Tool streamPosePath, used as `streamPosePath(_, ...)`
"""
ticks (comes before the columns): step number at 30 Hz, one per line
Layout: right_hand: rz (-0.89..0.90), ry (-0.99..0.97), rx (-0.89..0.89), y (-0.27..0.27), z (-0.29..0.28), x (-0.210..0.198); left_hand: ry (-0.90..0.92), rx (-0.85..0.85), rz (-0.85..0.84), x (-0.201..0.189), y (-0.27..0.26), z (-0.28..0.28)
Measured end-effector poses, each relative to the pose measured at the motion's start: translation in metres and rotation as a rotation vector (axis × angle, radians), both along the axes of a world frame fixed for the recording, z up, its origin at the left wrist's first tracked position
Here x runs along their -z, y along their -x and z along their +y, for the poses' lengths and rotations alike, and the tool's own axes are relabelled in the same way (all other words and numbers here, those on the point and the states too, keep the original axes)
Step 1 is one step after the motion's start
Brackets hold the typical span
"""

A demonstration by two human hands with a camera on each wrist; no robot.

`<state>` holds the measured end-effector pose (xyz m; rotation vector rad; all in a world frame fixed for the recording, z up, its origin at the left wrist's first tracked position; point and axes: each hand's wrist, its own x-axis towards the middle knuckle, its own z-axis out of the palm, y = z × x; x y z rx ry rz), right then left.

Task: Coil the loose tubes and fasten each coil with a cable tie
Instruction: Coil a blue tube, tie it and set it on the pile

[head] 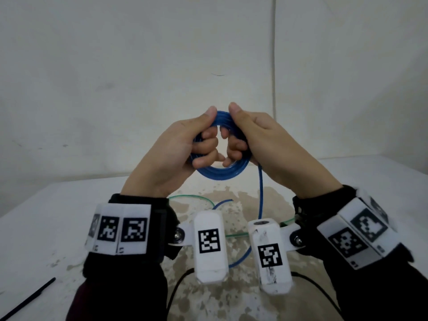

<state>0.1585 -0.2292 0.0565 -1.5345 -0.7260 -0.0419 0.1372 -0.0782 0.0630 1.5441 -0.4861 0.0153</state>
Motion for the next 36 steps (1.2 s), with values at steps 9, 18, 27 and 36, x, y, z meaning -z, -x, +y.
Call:
streamPosePath(9,-0.025,0.083,0.008,-0.002,-0.012,-0.002,0.008,0.022,0.036,-0.001,-0.001,-0.003)
streamPosePath(18,0.159,-0.161,-0.127,-0.001,-0.005,-0.005,0.163,-0.069,-0.100,0.000,0.000,-0.010)
streamPosePath(27,0.066,-0.107,-0.072,0.002,-0.008,-0.009,0.285,-0.071,-0.115,0.001,0.001,-0.018)
streamPosePath(36,0.109,-0.051,-0.082,-0.004,-0.017,-0.006,0.164,0.036,-0.012,0.004,-0.005,-0.012)
